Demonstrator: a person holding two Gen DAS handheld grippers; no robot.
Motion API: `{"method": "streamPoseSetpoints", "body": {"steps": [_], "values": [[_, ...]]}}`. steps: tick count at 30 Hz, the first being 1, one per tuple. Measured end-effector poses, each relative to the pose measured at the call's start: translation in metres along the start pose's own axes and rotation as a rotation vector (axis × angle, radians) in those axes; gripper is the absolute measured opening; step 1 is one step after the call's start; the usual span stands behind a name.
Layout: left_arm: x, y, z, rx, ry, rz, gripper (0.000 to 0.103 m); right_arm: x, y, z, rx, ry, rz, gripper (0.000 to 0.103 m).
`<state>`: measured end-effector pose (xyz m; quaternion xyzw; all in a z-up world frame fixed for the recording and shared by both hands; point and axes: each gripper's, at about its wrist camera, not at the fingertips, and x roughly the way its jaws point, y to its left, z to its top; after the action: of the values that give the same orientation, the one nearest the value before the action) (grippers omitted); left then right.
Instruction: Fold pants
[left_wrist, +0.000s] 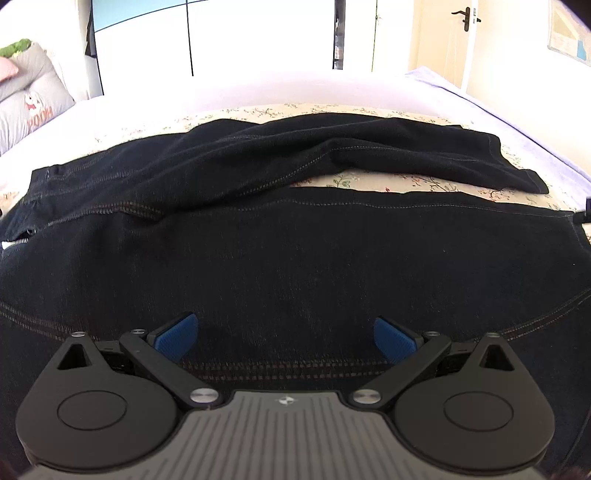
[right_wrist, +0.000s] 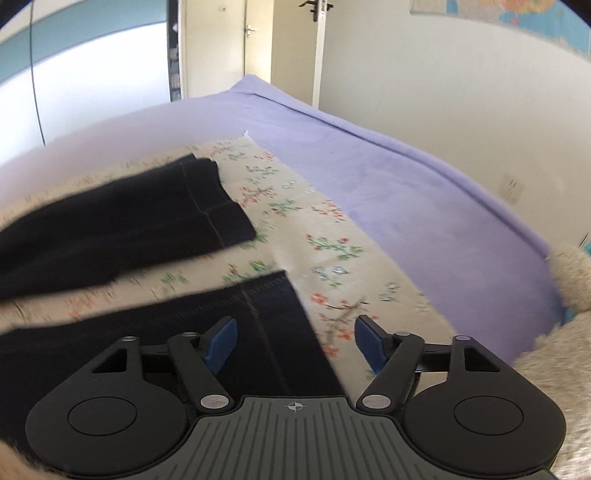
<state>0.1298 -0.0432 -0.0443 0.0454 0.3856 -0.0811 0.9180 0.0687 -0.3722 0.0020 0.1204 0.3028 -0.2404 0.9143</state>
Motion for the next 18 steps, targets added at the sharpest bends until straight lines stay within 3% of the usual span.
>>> {"method": "streamPoseSetpoints", "body": {"steps": [5,8,11,16,18], "values": [[0.012,-0.003,0.015,0.013,0.016,-0.002,0.103,0.007,0.006,0.016,0.051,-0.021,0.071,0.075],[0.022,-0.011,0.042,0.061,-0.002,-0.019,0.103,0.021,0.009,0.025,0.038,-0.019,0.133,0.075],[0.037,-0.026,0.08,0.119,-0.023,-0.041,0.103,0.036,0.006,0.035,0.031,-0.049,0.173,0.075],[0.085,-0.069,0.162,0.229,-0.027,-0.12,0.103,0.089,-0.018,0.035,0.246,-0.016,0.262,0.077],[0.109,-0.089,0.192,0.249,-0.012,-0.166,0.103,0.094,-0.013,0.04,0.216,-0.069,0.271,0.078]]}}
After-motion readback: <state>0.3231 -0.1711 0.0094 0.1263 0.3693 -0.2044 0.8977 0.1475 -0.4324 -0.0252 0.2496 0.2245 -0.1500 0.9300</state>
